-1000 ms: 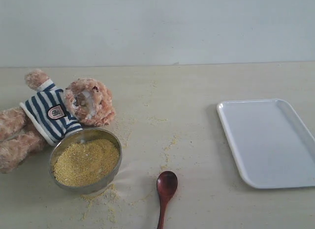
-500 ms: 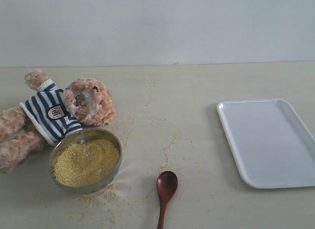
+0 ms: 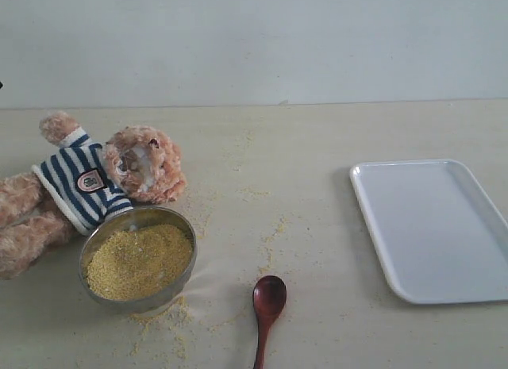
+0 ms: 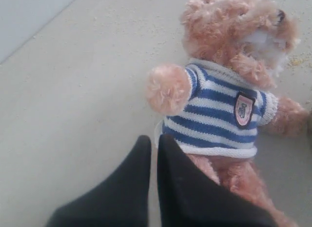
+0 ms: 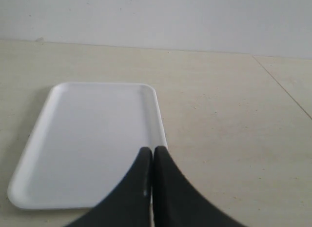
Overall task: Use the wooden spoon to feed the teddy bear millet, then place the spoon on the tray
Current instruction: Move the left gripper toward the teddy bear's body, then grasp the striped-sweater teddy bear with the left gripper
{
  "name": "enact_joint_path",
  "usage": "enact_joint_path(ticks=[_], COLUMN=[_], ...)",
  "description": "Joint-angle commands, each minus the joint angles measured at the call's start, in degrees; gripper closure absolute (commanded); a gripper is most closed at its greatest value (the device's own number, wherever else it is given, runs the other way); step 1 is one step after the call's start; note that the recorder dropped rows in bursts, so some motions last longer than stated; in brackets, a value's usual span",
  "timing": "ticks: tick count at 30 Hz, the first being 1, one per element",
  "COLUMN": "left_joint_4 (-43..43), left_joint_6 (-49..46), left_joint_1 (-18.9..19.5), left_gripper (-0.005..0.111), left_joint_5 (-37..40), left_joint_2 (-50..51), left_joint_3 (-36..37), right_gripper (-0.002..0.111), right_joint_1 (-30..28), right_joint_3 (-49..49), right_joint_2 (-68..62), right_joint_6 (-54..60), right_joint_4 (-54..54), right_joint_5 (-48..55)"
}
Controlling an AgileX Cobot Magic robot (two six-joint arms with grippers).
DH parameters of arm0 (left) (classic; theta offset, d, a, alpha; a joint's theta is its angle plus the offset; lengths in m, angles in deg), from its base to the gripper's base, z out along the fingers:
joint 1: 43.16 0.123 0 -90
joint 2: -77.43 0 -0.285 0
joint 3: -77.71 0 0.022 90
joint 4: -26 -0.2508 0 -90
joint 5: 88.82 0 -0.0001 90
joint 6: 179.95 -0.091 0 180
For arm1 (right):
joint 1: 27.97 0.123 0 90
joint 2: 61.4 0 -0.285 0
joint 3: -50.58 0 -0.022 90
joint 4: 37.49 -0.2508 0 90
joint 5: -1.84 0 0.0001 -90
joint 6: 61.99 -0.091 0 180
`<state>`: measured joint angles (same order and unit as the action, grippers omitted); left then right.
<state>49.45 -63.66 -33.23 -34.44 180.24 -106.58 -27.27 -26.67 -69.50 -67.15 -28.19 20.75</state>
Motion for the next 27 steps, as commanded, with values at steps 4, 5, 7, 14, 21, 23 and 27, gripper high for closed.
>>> enact_joint_path(ticks=[4, 5, 7, 14, 21, 23, 27], left_joint_4=[0.74, 0.74, 0.74, 0.74, 0.74, 0.74, 0.74], left_joint_6=[4.63, 4.90, 5.01, 5.40, 6.81, 6.81, 6.81], left_joint_1=[-0.19, -0.19, -0.19, -0.19, -0.19, -0.19, -0.19], left_gripper=[0.102, 0.102, 0.102, 0.102, 0.087, 0.071, 0.042], left_joint_5=[6.02, 6.02, 5.35, 5.41, 4.83, 3.65, 2.92], left_joint_2=[0.26, 0.26, 0.26, 0.26, 0.63, 1.56, 4.55], left_joint_3=[-0.35, -0.35, -0.35, -0.35, -0.35, -0.35, -0.35], right_gripper=[0.108, 0.108, 0.108, 0.108, 0.108, 0.108, 0.108], right_joint_1=[-0.19, -0.19, -0.19, -0.19, -0.19, -0.19, -0.19], right_joint_3=[0.03, 0.03, 0.03, 0.03, 0.03, 0.03, 0.03], right_joint_2=[0.31, 0.31, 0.31, 0.31, 0.31, 0.31, 0.31], right_joint_6=[-0.08, -0.08, -0.08, -0.08, -0.08, -0.08, -0.08], right_joint_4=[0.08, 0.08, 0.08, 0.08, 0.08, 0.08, 0.08], right_joint_5=[-0.43, -0.28, -0.28, -0.28, -0.28, -0.28, -0.28])
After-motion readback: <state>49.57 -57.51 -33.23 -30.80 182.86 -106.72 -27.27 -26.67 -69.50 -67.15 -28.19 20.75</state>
